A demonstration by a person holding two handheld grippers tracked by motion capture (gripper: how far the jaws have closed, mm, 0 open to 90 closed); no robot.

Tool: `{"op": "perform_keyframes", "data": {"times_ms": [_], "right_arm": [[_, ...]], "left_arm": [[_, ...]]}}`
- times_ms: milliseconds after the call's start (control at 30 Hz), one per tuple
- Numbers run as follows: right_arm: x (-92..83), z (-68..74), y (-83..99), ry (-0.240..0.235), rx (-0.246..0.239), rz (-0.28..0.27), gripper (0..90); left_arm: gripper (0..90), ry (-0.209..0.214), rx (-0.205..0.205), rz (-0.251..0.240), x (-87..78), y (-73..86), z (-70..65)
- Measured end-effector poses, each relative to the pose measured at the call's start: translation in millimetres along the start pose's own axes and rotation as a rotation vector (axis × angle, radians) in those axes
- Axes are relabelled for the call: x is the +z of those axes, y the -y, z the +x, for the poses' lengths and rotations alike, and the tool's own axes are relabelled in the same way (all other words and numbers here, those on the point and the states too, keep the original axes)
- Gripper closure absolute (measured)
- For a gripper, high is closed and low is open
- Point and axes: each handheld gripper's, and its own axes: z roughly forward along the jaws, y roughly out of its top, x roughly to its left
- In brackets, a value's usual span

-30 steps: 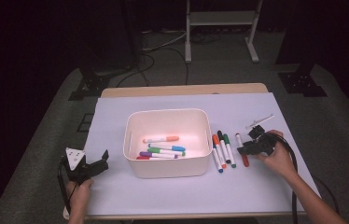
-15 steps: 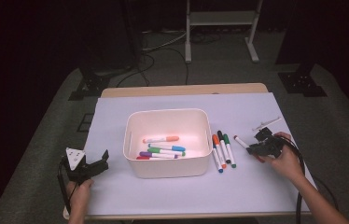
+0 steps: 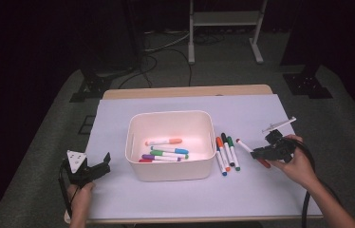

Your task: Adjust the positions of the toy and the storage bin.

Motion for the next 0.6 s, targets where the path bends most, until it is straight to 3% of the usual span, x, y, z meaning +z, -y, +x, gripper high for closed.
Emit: {"op": "perform_keyframes", "data": {"times_ms": [233, 600], "right_arm": [[-31.3, 25.5, -20.1, -0.076, -0.041, -0.050, 75.8], [-69.2, 83.8, -69.1, -0.171, -0.194, -0.104, 75.7]], "left_arm": [[0.0, 0.001, 0.000, 0.000, 0.1, 0.0, 0.0], [0.0, 0.002, -0.005, 0.006, 0.2, -0.2, 0.5]]}}
